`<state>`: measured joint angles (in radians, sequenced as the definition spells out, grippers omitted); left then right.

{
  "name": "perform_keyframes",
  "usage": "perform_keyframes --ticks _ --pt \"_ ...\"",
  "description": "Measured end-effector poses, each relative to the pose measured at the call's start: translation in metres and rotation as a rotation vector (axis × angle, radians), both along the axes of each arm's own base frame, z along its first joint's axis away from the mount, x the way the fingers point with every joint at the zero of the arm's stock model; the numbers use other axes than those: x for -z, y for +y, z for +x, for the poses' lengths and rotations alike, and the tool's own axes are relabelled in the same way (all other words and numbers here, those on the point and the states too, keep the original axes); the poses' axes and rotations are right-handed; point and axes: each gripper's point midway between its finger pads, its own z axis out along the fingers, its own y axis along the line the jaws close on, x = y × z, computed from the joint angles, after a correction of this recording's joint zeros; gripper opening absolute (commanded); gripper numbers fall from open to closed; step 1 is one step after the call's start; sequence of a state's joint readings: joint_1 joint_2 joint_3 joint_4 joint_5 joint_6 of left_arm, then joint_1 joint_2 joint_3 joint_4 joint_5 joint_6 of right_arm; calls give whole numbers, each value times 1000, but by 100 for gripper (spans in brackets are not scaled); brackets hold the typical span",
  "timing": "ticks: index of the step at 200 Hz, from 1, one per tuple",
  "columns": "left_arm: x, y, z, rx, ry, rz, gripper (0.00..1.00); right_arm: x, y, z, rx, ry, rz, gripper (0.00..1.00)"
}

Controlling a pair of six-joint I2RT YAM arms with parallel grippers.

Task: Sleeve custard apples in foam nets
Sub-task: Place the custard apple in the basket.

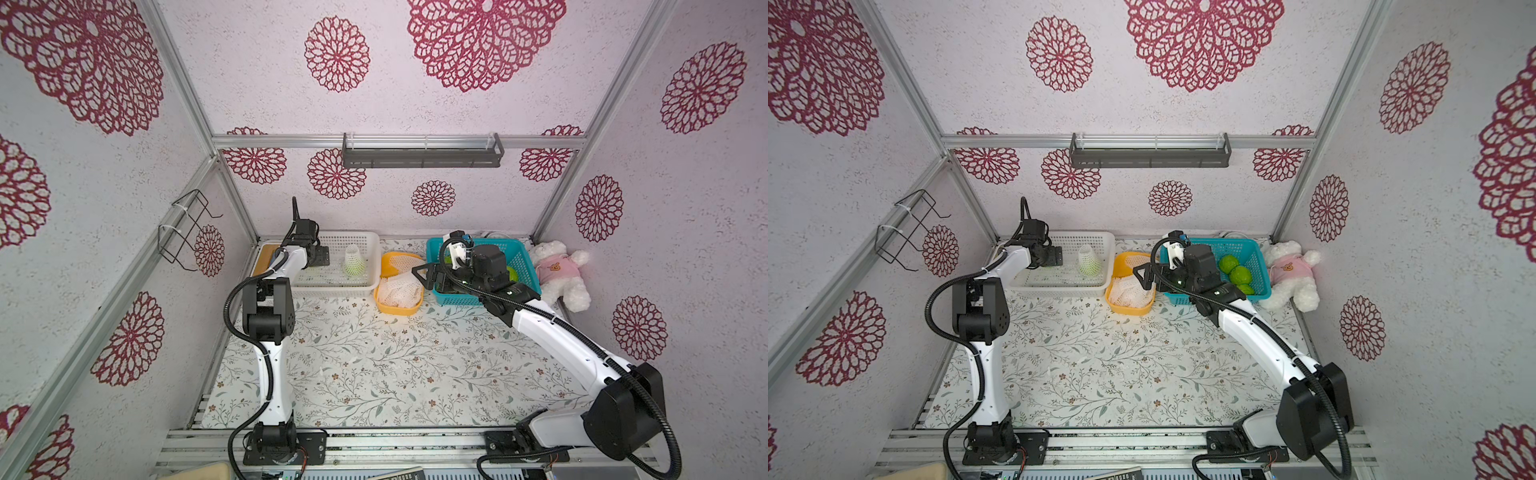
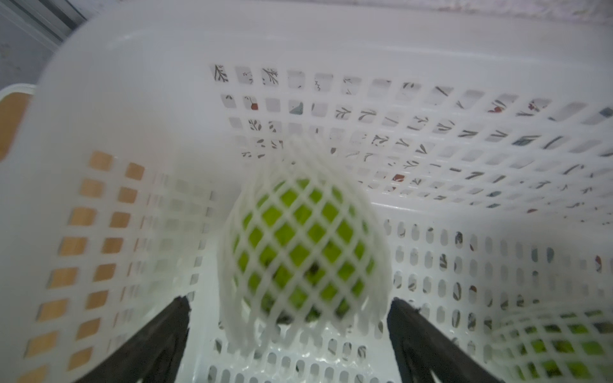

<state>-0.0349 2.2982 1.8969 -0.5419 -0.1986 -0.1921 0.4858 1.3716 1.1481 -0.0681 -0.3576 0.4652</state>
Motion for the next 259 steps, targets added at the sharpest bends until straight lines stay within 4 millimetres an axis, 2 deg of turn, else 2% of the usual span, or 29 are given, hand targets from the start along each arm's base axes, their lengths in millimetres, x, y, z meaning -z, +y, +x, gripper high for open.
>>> perform_keyframes --ticks 27,54,69,88,107,141,145,158,178,193,207,221,240,259 --pt "2 -1 -4 8 9 4 100 0 1 -1 -5 1 2 99" --pt "-2 -1 -14 11 17 4 97 0 0 0 -3 0 0 99" --pt "-13 0 -22 12 9 5 97 -3 -2 1 1 0 -2 99" --pt "-40 -2 -32 16 -29 4 97 -15 -8 6 22 -23 -14 99" --pt "-89 -7 -45 32 -114 11 97 -31 -19 14 63 -45 -23 99" --pt "-225 -37 -79 112 -419 30 97 -52 -53 37 179 -54 -49 98" --pt "-244 -43 -87 127 -467 29 97 -52 -57 41 193 -51 -55 98" --pt "-289 -57 -110 174 -587 16 97 -46 -69 54 235 -28 -82 97" --pt "-332 -80 -144 275 -720 -50 97 -21 -89 76 304 39 -139 97" --pt "-342 -95 -161 358 -772 -100 97 4 -106 91 358 105 -182 96" --pt "-335 -116 -170 454 -783 -135 97 28 -124 106 407 163 -215 96" --pt "-318 -149 -178 578 -760 -160 97 51 -143 122 452 218 -241 96" --pt "-284 -207 -193 781 -698 -178 97 82 -166 143 509 286 -264 95" --pt "-260 -249 -206 928 -661 -186 97 112 -182 157 545 350 -272 95"
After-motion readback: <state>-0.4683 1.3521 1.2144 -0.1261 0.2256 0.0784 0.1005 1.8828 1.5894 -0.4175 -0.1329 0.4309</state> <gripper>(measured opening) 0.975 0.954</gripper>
